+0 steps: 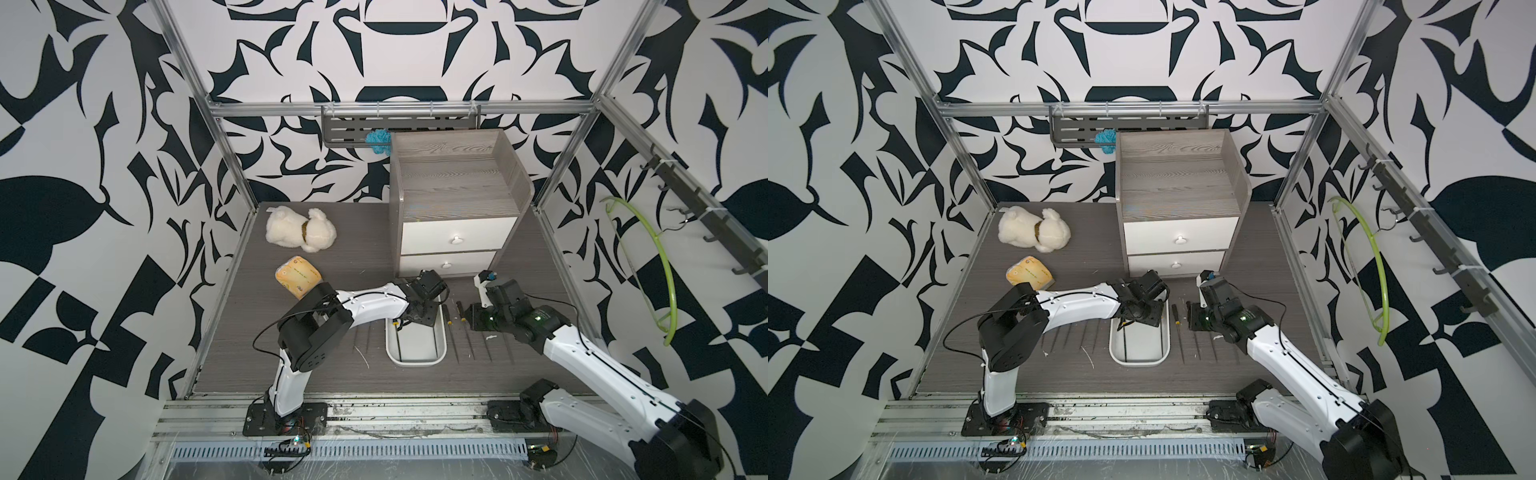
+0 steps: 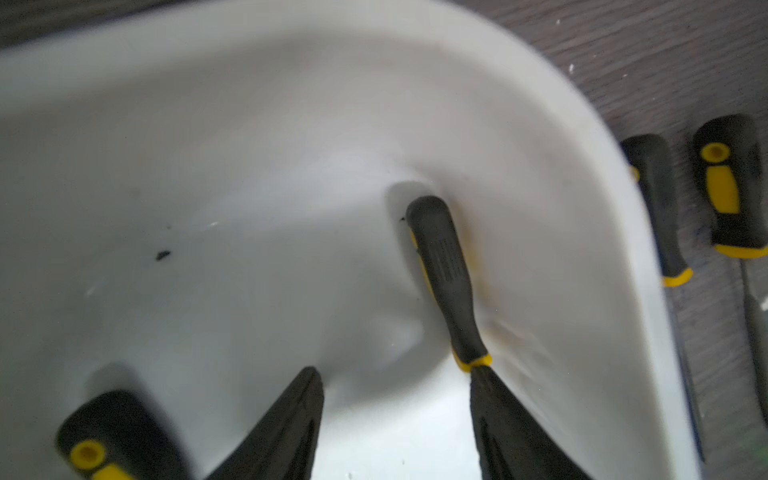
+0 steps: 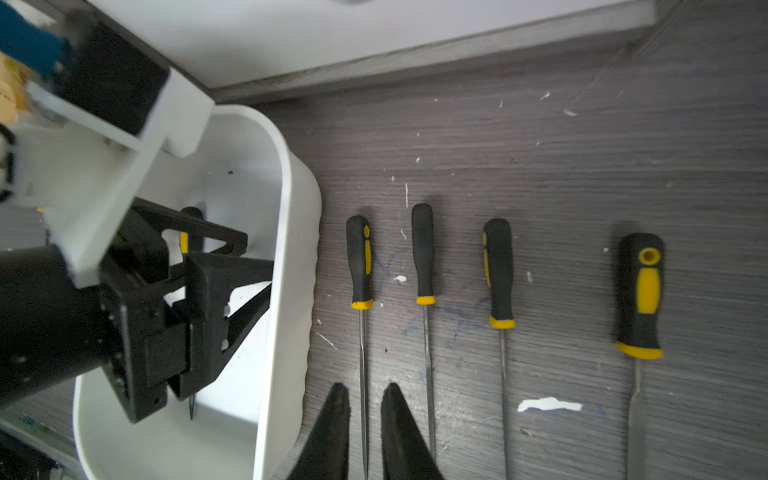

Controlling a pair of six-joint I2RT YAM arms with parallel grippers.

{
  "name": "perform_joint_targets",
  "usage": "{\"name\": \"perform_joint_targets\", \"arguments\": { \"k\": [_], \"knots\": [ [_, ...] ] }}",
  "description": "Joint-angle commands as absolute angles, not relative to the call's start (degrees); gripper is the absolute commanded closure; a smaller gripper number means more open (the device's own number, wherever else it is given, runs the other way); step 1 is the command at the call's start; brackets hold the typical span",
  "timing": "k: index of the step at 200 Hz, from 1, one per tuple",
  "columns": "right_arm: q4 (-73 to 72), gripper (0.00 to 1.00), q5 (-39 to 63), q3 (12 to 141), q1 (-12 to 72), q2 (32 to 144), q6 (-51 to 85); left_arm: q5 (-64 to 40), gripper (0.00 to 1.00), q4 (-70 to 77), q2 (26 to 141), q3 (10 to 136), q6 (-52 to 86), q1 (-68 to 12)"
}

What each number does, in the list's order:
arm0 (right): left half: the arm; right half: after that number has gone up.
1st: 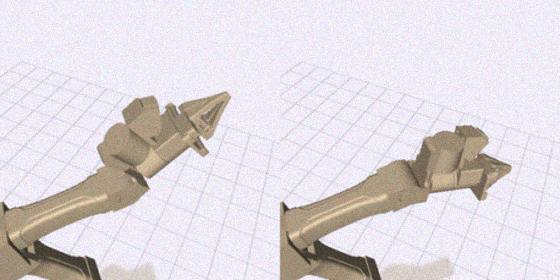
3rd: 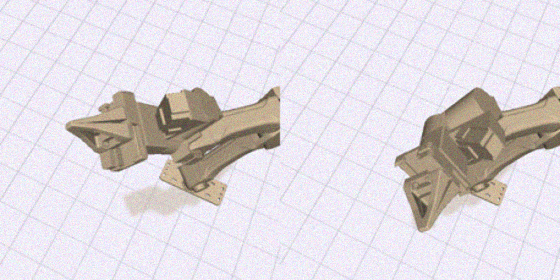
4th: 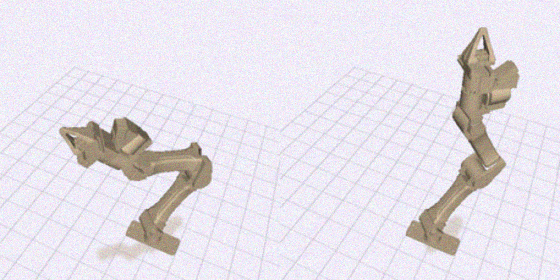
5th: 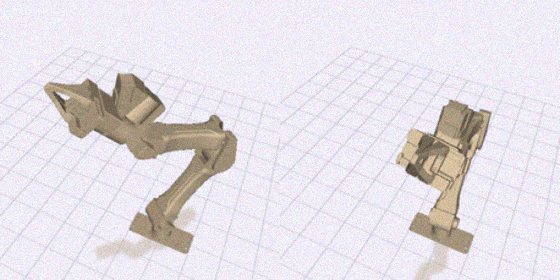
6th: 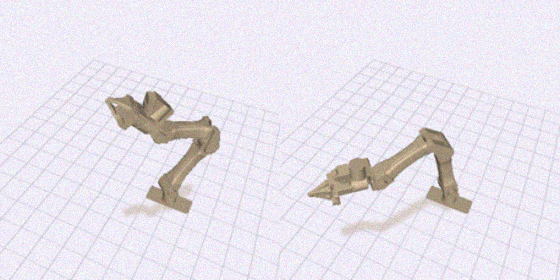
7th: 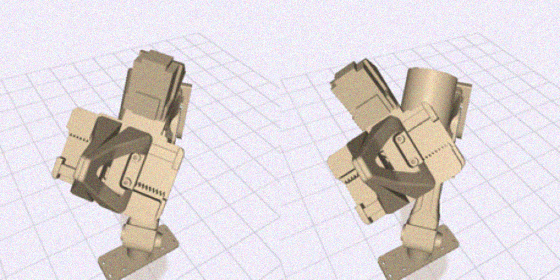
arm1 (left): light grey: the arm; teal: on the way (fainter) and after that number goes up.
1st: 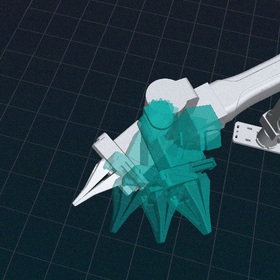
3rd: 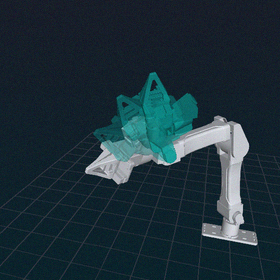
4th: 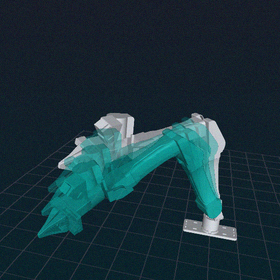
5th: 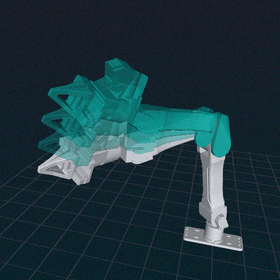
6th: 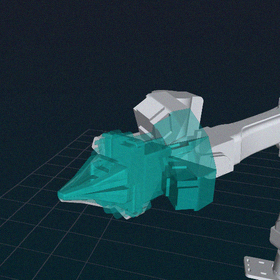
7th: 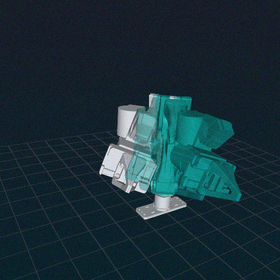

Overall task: Take the file tool out of the storage box
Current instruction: Pick up the file tool from the storage box.

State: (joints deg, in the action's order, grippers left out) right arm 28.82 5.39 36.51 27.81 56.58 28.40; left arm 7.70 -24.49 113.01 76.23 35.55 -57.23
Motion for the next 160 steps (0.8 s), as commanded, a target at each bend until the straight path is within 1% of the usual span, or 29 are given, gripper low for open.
{"name": "perform_joint_targets", "arguments": {
  "k": [1, 22, 54, 107, 160],
  "knots": [
    [23.9, 0.81, 8.4, 35.2, 28.9, 57.3, 29.1, 7.9, 0.38, -25.2, 113.6, 76.2, 35.2, -57.1],
    [21.4, 0.81, 8.4, 35.1, 31.5, 59.7, 29.9, 8.4, 0.37, -23.9, 112.1, 74.9, 35.7, -57.1],
    [16.9, 0.81, 14.9, 35.3, 32.1, 65.8, 31.2, 8.1, 0.36, -23.7, 113.0, 75.3, 35.7, -57.1],
    [16.5, 0.82, 14.1, 34.6, 32.3, 68.3, 31.6, 7.7, 0.35, -20.3, 111.0, 73.2, 36.6, -57.0],
    [15.4, 0.82, 16.3, 35.1, 32.9, 73.2, 31.6, 8.2, 0.35, -23.6, 114.4, 76.2, 36.1, -57.0]
  ]
}}
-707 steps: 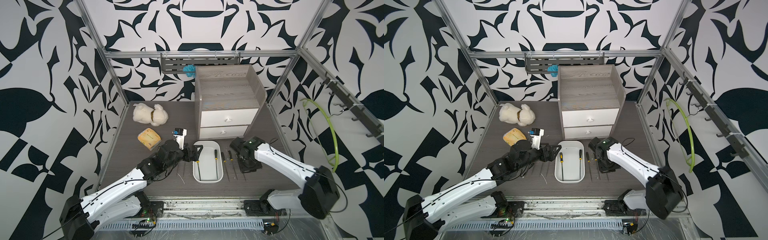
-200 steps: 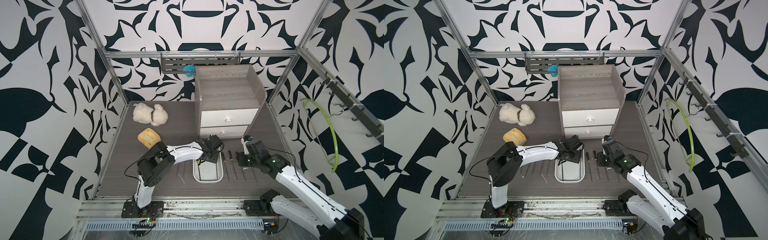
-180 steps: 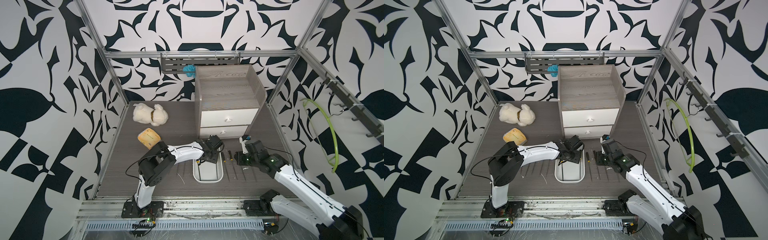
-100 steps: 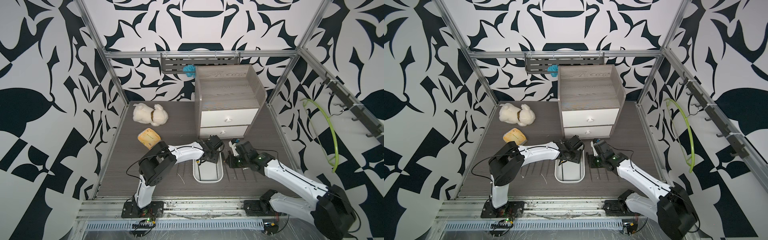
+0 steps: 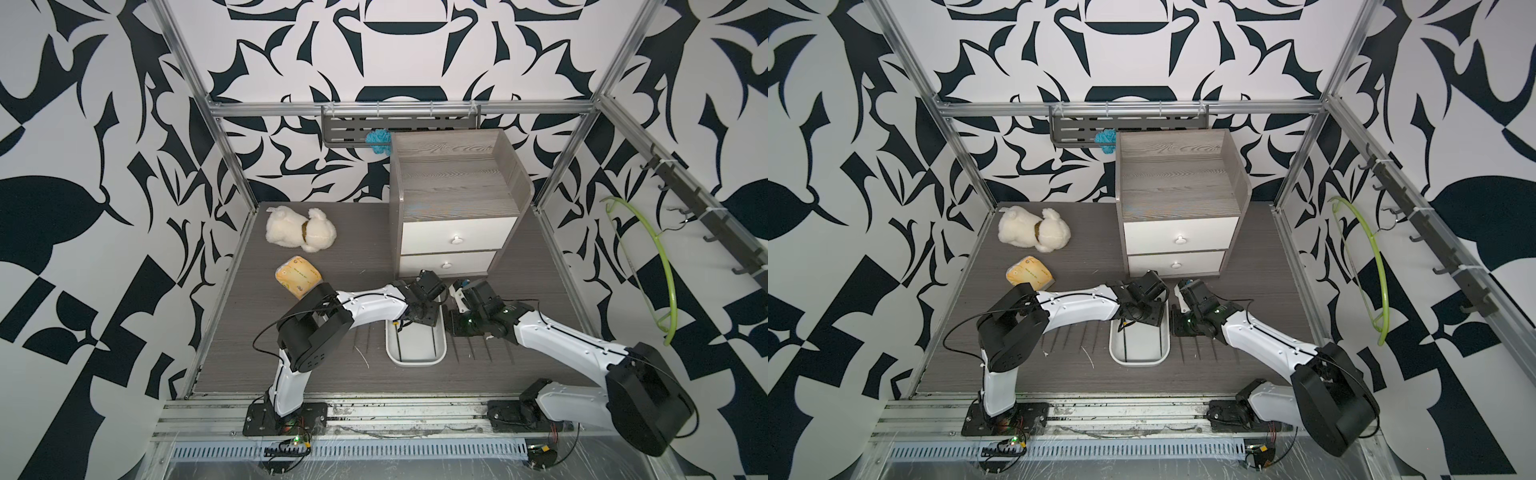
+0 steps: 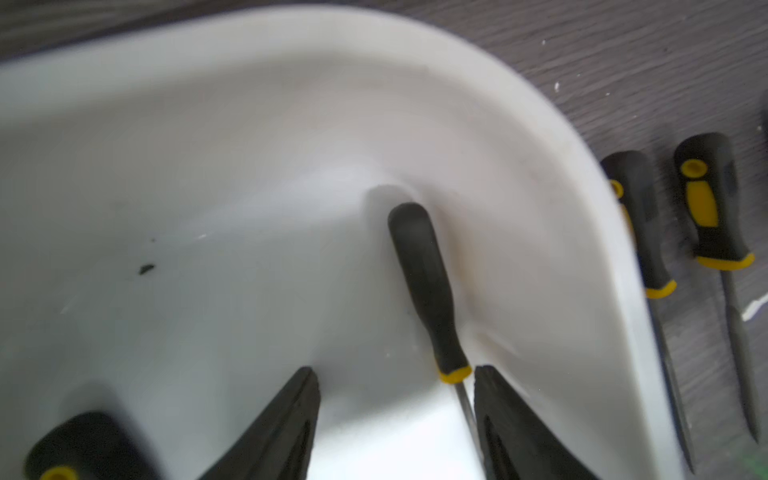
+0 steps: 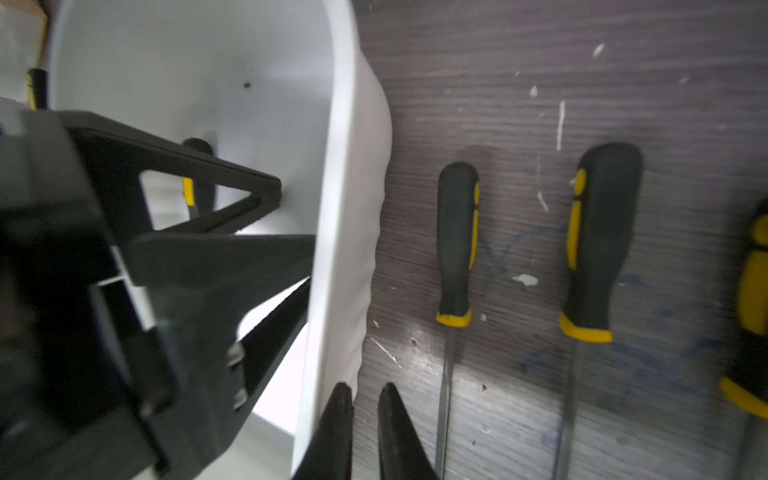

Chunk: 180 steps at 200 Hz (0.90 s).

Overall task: Take the file tool out of the storage box
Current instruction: Pick up the file tool from the storage box.

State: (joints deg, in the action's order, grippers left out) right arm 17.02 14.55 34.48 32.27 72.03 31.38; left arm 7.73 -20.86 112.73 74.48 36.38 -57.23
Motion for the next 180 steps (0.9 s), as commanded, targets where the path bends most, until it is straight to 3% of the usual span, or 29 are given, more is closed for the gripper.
{"name": "perform_joint_targets", "arguments": {
  "k": [1, 51, 104, 136, 163, 180],
  "knots": [
    [15.3, 0.82, 16.3, 35.1, 32.8, 73.2, 31.6, 8.2, 0.35, -23.6, 114.5, 76.2, 36.1, -57.0],
    [15.4, 0.82, 16.1, 35.1, 33.1, 73.2, 31.6, 11.1, 0.39, -30.3, 117.9, 79.8, 35.9, -57.0],
    [15.5, 0.82, 15.6, 34.8, 33.2, 72.5, 31.5, 11.6, 0.54, -32.1, 118.9, 80.7, 35.9, -57.0],
    [15.6, 0.82, 15.6, 34.8, 33.2, 72.4, 31.4, 11.5, 0.55, -31.3, 119.6, 80.7, 35.7, -56.7],
    [15.6, 0.82, 15.6, 34.7, 33.1, 71.9, 31.4, 12.2, 0.64, -31.9, 121.1, 81.8, 35.4, -56.4],
    [15.6, 0.82, 15.5, 34.5, 33.2, 71.5, 31.4, 11.8, 0.65, -31.7, 121.6, 81.8, 35.5, -56.4]
  ]
}}
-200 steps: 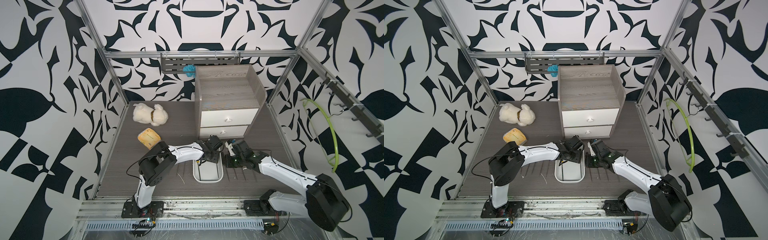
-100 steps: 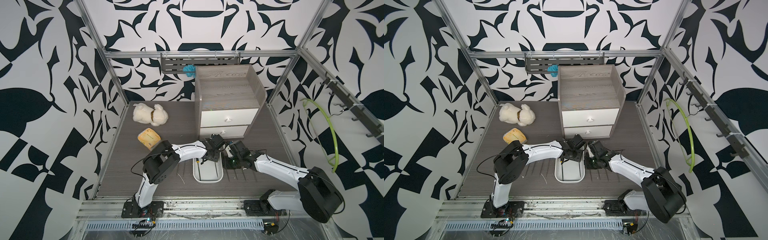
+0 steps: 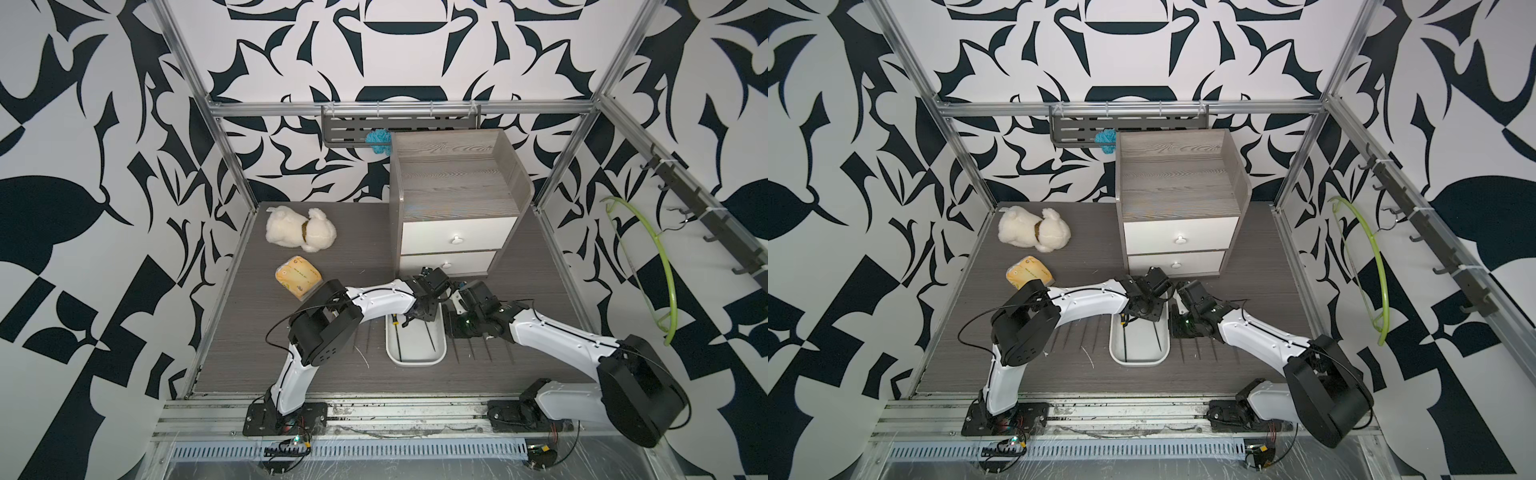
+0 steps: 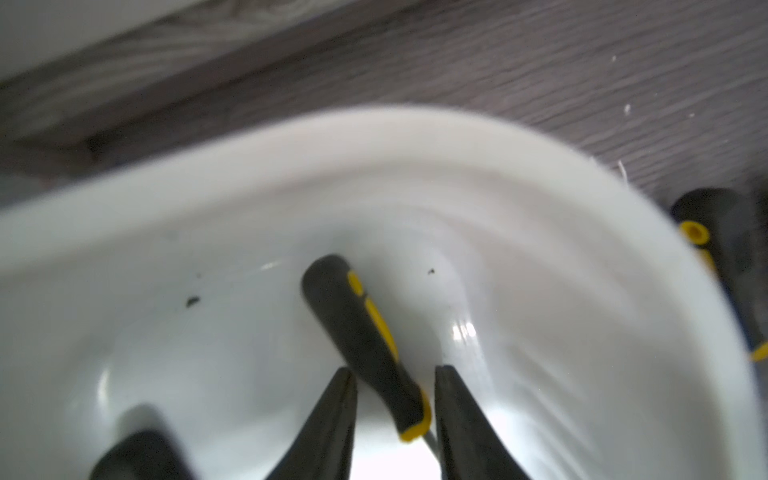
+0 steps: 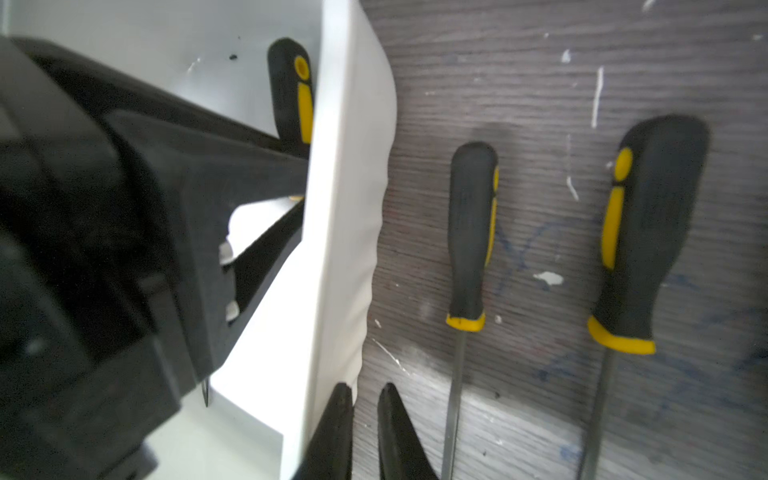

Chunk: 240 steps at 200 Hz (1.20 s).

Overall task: Take the file tool out of the storage box
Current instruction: Pick up the file tool from the storage box.

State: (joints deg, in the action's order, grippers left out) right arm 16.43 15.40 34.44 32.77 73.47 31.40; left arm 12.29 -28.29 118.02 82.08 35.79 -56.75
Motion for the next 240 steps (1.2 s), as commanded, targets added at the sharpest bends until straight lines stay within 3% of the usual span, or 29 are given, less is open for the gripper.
{"name": "perform_joint_targets", "arguments": {
  "k": [1, 31, 47, 114, 141, 198, 240],
  "knots": [
    [15.6, 0.82, 15.5, 34.4, 33.2, 71.4, 31.4, 11.8, 0.65, -31.7, 121.7, 81.8, 35.6, -56.4],
    [15.6, 0.82, 15.3, 34.1, 33.1, 70.7, 31.3, 11.0, 0.75, -31.5, 121.6, 81.7, 35.8, -56.4],
    [15.6, 0.82, 15.2, 34.1, 33.2, 70.6, 31.3, 11.6, 0.90, -31.5, 120.9, 81.2, 35.9, -56.3],
    [15.3, 0.83, 15.0, 33.9, 33.1, 69.7, 31.3, 13.1, 0.95, -29.2, 113.8, 77.7, 35.7, -56.2],
    [15.0, 0.83, 14.6, 33.6, 33.2, 67.9, 31.3, 14.1, 1.00, -23.7, 105.2, 72.4, 35.4, -55.9],
    [15.0, 0.82, 12.4, 33.0, 33.2, 62.4, 30.4, 13.6, 1.00, -15.8, 88.8, 66.0, 31.6, -55.2],
    [12.9, 0.81, 14.6, 31.7, 33.3, 56.3, 27.9, 7.1, 1.00, -2.8, 73.7, 55.0, 31.2, -53.4]
  ]
}}
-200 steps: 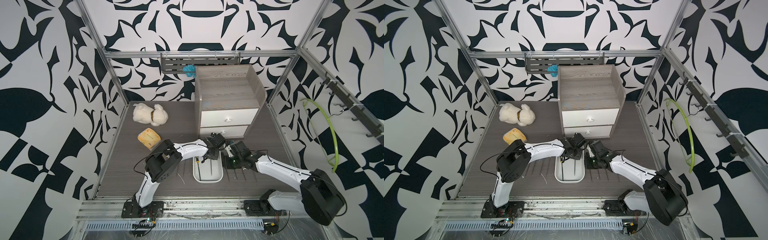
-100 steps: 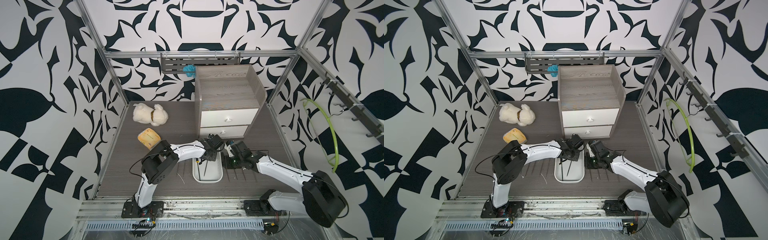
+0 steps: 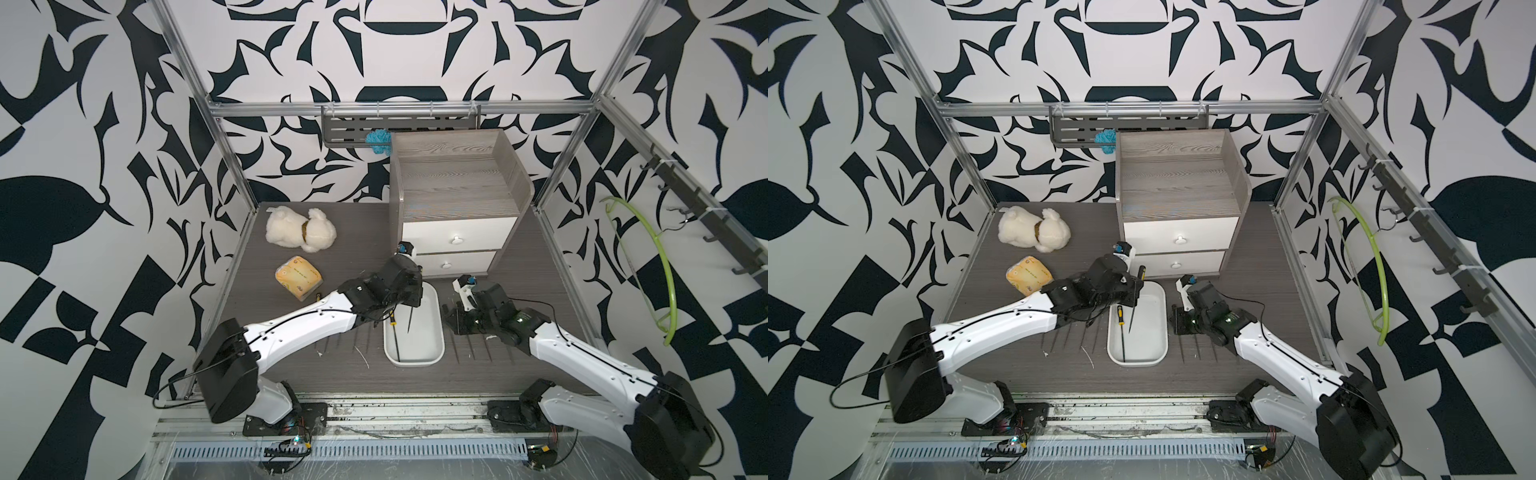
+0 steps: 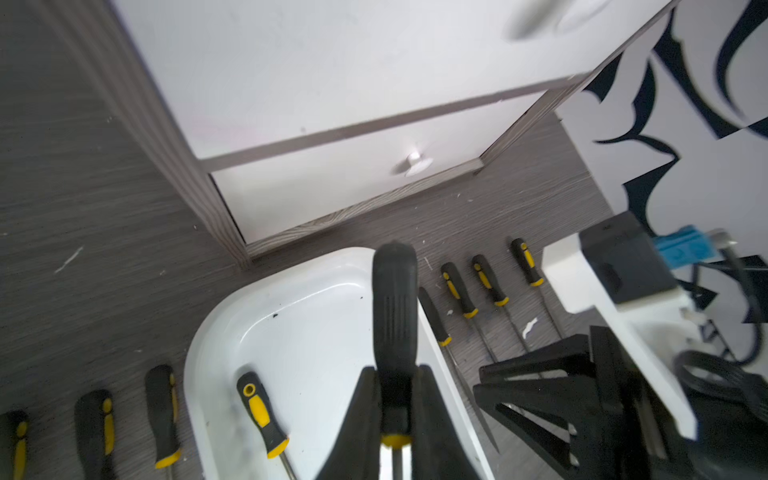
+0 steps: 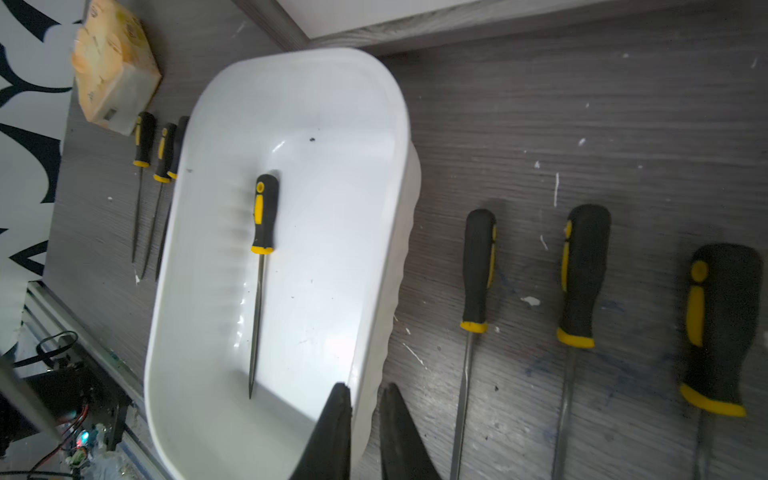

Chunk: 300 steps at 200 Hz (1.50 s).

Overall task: Take the file tool out of the storage box
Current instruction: Pick up the file tool from the storage box.

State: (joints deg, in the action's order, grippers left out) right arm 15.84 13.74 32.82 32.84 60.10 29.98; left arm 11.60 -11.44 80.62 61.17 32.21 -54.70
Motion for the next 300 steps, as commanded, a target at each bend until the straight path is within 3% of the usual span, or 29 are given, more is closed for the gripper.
{"name": "perform_joint_targets", "arguments": {
  "k": [1, 46, 101, 153, 206, 274, 300],
  "knots": [
    [12.7, 0.81, 14.9, 31.6, 33.2, 56.2, 28.0, 6.8, 1.00, -2.3, 73.6, 54.6, 31.3, -53.3],
    [-1.6, 0.70, 30.1, 29.4, 35.0, 53.4, 34.9, 1.3, 1.00, 8.4, 59.5, 42.4, 31.4, -50.1],
    [-11.3, 0.58, 23.2, 36.0, 48.9, 61.8, 35.4, -0.3, 1.00, 8.1, 57.0, 40.4, 32.2, -49.3],
    [-14.7, 0.58, 20.5, 41.2, 53.2, 69.9, 34.5, -1.9, 1.00, 8.1, 55.8, 39.8, 33.4, -49.3],
    [-9.3, 0.64, 14.8, 38.4, 53.3, 63.0, 32.6, 0.0, 1.00, 6.1, 56.2, 40.5, 33.0, -49.3],
    [-14.5, 0.61, 18.9, 39.7, 53.8, 67.6, 36.2, -0.5, 1.00, 7.9, 57.0, 39.7, 33.6, -49.3],
    [-15.6, 0.65, 19.2, 40.6, 54.1, 70.2, 36.2, -0.1, 1.00, 7.5, 57.1, 40.0, 33.6, -49.4]
  ]
}}
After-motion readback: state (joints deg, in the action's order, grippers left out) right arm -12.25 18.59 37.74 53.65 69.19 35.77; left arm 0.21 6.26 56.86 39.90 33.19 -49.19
